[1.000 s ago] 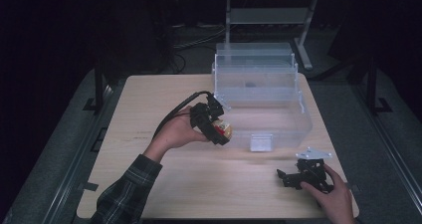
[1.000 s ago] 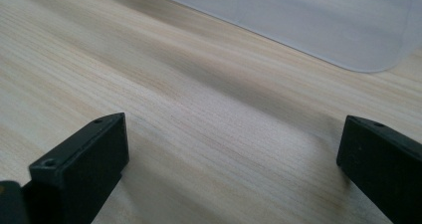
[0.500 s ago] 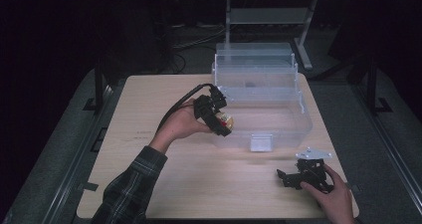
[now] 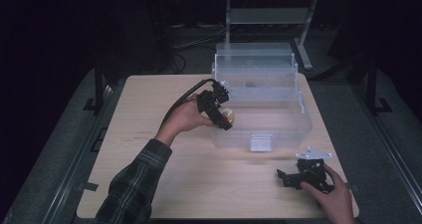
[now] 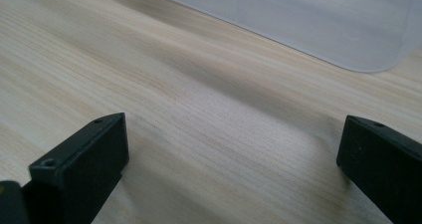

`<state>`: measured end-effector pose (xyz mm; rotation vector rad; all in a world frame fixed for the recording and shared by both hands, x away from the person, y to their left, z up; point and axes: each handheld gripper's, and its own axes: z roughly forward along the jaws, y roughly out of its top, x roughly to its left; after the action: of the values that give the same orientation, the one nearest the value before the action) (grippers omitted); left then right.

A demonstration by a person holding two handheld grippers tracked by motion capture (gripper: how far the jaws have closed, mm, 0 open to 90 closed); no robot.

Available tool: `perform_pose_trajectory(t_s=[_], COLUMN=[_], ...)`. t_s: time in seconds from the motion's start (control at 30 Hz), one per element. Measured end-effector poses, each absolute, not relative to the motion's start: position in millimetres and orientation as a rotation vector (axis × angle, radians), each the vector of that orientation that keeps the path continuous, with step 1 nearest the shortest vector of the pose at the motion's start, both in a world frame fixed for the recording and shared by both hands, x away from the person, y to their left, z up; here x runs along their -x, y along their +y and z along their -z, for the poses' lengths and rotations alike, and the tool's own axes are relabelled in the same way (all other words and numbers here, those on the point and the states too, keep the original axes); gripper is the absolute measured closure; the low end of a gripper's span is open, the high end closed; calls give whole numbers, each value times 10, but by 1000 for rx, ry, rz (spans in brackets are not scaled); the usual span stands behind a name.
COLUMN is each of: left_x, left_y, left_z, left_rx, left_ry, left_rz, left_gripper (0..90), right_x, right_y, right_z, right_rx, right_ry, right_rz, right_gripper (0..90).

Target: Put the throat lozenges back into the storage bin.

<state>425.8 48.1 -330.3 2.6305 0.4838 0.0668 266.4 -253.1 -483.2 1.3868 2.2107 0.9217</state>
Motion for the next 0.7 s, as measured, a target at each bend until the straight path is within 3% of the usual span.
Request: perform_pose_trajectory(t_s=[0.7], left_x=[-4446], left_y=[421], left_z=[3508], left_rx=[-2652], left_ry=[508], left_rz=[-59], left_gripper=[196], right_x=[-2664], right_y=[-2531], right_z=[4832], right_rx=[-1388], right_ry=[2211], right_rz=[-922], right_gripper=[0])
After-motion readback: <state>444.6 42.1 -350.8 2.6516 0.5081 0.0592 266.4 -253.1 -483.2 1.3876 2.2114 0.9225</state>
